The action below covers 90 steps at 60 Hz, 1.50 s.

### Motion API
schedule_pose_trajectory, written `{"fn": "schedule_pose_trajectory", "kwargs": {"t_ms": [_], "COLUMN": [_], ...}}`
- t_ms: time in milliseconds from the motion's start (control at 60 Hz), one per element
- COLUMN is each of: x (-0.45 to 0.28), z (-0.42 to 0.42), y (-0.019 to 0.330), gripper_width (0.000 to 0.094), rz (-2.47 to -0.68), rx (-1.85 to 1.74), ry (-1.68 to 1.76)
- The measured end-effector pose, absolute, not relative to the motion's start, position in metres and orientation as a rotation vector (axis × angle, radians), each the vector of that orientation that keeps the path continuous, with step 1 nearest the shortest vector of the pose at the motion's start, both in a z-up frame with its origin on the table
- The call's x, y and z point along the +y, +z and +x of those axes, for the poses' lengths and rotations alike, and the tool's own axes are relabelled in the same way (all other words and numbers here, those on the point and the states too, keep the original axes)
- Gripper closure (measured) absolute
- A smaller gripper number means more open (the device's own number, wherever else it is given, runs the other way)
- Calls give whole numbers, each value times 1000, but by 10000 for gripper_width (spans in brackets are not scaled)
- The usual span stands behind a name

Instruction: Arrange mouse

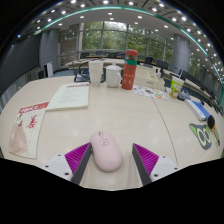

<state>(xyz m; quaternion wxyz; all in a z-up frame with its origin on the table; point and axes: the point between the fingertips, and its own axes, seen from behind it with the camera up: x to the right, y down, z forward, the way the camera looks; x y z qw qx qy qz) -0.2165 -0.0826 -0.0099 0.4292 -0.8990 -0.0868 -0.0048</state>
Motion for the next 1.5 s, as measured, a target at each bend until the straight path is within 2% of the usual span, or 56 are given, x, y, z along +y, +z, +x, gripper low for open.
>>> {"fn": "schedule_pose_trajectory", "kwargs": {"t_ms": [117,183,233,317,450,550,633,850,900,983,1083,1250,1383,1500], "x": [-65,-60,-57,-58,-59,-63,-61,-47,-43,-34,-22,-8,0,0], "z": [-222,-224,-223,-224,-223,-224,-218,-137,-100,-29,59,179,224,238], "y": [-13,-13,-14,-13,-12,-4,28,182,206,222,207,132,60,17], "gripper_width": [195,318,465,496,601,617,623,625,625,626,626,625,626,610], "rz": [-2243,-2244,-2239,-2233,-2237,-2249,-2203,-1979,-1946,-1922,-1958,-2065,-2159,-2219], "rx": [-204,-189,-197,-209,-240,-210,-173,-91,-69,-36,3,76,58,27], "ry": [30,57,48,47,38,90,135,176,152,112,74,36,34,50]}}
